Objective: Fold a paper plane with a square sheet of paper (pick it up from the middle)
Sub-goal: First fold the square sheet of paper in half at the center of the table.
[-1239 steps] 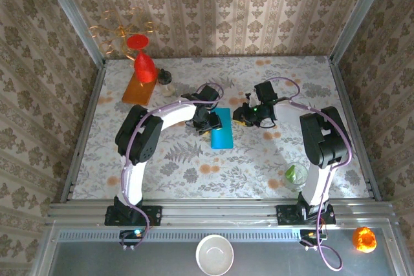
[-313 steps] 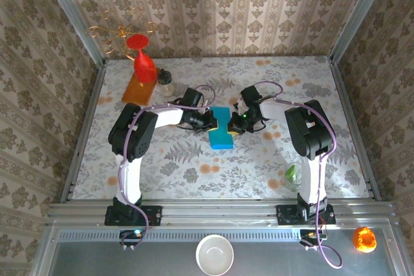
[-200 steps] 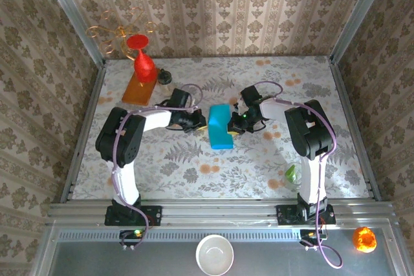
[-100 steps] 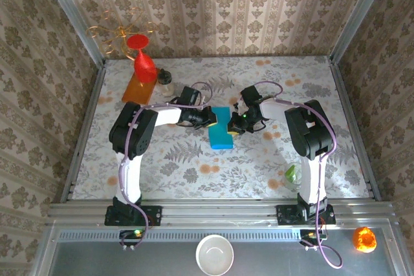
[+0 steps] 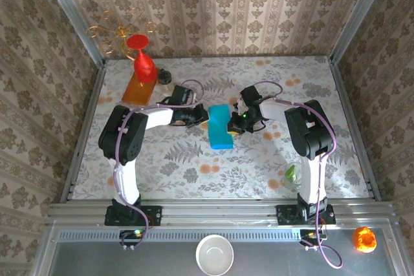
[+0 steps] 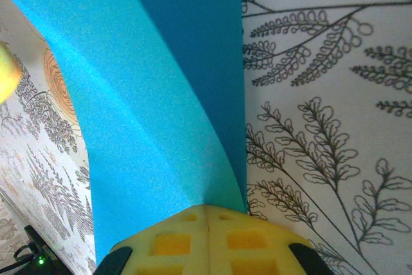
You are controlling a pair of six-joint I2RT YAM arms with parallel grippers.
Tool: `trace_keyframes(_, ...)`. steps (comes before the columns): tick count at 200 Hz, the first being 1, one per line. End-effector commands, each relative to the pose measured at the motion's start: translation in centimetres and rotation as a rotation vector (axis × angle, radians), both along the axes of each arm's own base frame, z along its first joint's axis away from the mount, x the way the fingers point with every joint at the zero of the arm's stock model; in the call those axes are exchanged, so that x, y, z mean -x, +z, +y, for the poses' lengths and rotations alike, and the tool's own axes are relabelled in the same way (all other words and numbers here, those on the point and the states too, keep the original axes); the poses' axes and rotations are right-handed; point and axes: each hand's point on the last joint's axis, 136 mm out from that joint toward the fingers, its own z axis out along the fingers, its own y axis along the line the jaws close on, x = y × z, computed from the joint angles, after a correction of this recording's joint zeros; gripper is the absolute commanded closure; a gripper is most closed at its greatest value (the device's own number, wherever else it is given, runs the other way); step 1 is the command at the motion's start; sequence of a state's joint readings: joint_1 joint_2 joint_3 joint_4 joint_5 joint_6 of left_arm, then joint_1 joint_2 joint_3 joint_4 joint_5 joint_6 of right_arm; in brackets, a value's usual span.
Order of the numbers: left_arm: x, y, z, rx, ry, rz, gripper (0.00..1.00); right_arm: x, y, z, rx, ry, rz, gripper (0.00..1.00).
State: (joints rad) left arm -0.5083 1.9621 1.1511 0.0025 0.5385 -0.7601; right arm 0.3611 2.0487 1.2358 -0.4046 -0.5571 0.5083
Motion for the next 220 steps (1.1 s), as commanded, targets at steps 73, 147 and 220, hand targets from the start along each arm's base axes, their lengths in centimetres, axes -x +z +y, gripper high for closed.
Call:
trace_keyframes(73, -2.7, -4.0, -0.9, -0.006, 0.011, 0.081, 1.00, 8.7, -11.0, -9.1, 0.501, -0.023, 0.290, 1.00)
trace_keyframes(147, -6.0, -1.3, 4.1, -0.055, 0.075, 0.001, 1.00, 8.9, -10.9, -9.2, 0.498, -0.028, 0.291, 1.00)
trace_keyframes(220, -3.2, -0.1, -2.9, 0.009, -0.022, -0.015, 1.00, 9.2, -11.1, -9.2, 0.498, -0.027, 0.304, 1.00)
